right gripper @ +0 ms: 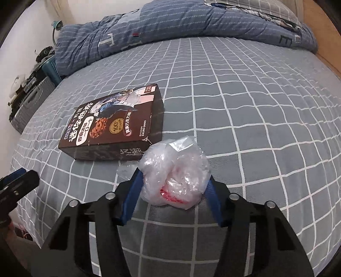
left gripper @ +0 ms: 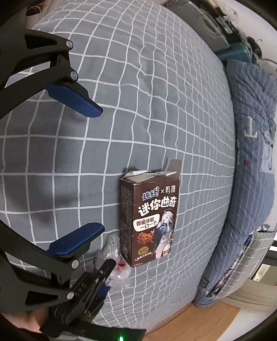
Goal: Collect trash
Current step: 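Grasp the brown snack box with the left tool while the right tool grasps the clear plastic bag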
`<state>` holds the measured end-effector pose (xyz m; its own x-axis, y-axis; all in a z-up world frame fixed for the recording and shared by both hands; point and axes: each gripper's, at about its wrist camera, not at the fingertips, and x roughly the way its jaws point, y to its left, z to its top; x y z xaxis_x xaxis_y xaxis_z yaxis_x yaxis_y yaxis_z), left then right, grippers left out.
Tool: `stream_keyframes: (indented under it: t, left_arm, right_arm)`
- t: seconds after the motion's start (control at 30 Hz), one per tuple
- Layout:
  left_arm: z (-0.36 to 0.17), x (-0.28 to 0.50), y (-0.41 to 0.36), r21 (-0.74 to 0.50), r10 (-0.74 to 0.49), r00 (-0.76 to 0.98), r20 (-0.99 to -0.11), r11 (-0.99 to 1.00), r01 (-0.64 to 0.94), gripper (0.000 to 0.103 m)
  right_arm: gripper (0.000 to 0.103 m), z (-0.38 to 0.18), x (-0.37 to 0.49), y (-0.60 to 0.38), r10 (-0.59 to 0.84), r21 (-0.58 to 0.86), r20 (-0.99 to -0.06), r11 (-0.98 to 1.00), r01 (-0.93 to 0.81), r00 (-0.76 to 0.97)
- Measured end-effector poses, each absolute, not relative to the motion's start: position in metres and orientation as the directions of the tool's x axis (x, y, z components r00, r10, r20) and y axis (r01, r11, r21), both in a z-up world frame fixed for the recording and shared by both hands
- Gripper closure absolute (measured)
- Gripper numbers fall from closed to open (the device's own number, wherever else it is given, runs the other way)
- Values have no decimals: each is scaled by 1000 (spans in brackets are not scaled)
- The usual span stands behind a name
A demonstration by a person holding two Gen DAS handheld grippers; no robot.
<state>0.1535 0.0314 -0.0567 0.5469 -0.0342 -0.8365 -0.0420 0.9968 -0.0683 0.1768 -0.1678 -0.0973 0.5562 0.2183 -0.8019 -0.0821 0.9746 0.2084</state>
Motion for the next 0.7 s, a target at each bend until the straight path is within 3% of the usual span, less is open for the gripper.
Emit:
stream_keyframes:
  t: [0.27, 0.4, 0.7]
  left_arm:
    - [-57, 165, 29, -67, -62, 557, -828, 998, 11, 6]
    - [-58, 183, 19, 7, -31, 561, -827, 998, 67, 7]
    - [-41, 239, -25, 179, -99, 543, -834, 882, 436, 8]
  right_arm:
    - [52, -74, 173, -203, 185, 209, -783, 977, -29, 593]
    - [52, -61, 173, -228, 194, 228, -780, 973, -18, 595]
    - [52, -38, 170, -273, 183, 243, -757, 970, 10, 627]
